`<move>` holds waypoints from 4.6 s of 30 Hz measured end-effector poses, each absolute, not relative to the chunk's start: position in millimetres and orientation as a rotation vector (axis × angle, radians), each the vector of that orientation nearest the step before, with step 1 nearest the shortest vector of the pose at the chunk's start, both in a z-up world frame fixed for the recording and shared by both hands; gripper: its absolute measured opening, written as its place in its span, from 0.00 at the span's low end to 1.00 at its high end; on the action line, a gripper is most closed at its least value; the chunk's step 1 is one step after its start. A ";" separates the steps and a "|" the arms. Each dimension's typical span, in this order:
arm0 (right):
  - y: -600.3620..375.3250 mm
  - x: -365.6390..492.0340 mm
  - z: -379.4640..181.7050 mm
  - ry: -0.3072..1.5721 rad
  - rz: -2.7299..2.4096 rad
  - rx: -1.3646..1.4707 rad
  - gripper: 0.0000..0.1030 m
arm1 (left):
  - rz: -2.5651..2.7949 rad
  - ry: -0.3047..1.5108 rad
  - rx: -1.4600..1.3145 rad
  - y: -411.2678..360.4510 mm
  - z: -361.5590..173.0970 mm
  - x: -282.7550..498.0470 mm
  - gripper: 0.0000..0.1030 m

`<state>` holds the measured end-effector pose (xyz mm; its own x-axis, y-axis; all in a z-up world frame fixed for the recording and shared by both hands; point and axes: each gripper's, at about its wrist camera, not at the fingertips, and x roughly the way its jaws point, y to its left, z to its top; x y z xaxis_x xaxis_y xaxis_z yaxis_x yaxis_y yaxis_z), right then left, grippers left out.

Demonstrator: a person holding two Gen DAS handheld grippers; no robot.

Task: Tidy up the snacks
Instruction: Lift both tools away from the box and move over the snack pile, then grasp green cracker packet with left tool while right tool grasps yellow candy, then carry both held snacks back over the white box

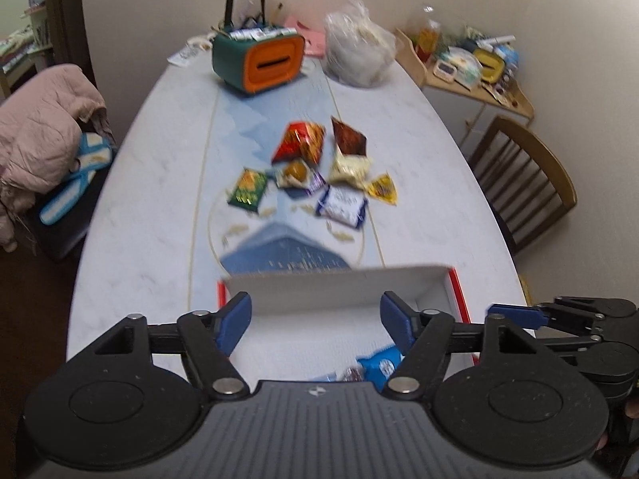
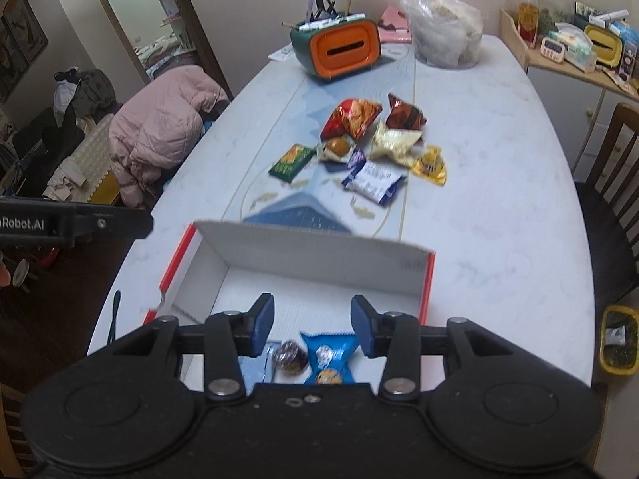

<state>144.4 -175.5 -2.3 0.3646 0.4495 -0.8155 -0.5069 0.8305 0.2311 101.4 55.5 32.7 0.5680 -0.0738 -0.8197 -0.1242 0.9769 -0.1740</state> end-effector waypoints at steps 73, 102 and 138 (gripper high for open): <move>-134.1 466.1 -178.4 1.351 0.469 -0.118 0.80 | 0.209 1.433 -0.121 136.0 -187.0 435.0 0.70; -137.6 456.7 -175.2 1.292 0.434 -0.141 0.32 | 0.268 1.356 -0.154 128.8 -168.8 411.7 0.43; -160.9 341.1 -11.0 1.052 0.555 -0.091 0.32 | 0.185 1.044 -0.173 100.7 16.5 297.2 0.43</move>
